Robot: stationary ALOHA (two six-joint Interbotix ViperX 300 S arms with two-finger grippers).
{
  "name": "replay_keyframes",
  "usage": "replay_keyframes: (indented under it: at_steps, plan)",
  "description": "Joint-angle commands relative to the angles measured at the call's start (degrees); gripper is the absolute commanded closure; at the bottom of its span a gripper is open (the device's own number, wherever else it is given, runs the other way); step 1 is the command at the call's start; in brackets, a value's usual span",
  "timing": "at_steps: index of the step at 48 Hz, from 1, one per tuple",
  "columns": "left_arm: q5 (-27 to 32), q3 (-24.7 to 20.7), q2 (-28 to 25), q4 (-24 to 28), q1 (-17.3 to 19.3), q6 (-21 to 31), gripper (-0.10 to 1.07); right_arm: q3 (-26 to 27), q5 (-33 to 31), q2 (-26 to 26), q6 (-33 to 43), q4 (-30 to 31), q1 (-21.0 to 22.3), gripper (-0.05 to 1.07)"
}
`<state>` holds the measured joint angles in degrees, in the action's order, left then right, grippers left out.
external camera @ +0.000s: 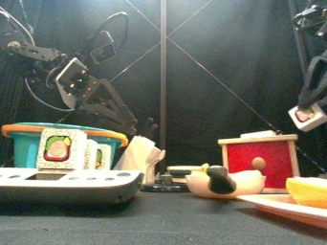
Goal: Place sushi piece near drawer
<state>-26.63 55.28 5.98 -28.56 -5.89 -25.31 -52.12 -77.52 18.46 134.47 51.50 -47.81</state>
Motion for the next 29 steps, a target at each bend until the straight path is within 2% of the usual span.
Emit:
replay_keyframes:
  at_steps: [1, 8, 20, 29]
  plan:
    - [-0.6, -0.5, 0.3, 0.1, 0.0, -0.1, 0.01, 2.4, -1.8, -4.2, 2.6, -2.2, -0.4, 0.55]
    - [-0.6, -0.8, 0.4, 0.2, 0.1, -0.2, 0.01, 3.8, -2.5, -9.8, 7.0, -3.5, -0.6, 0.55]
    - [-2.5, -0.9, 1.1, 0.2, 0.4, -0.3, 0.01, 4.9, -2.8, -18.0, 19.1, -4.8, -0.7, 0.55]
    - [-3.5, -1.1, 3.9, 1.2, 2.0, -0.4, 0.01, 5.4, -3.8, -23.5, 25.2, -8.0, -0.5, 0.55]
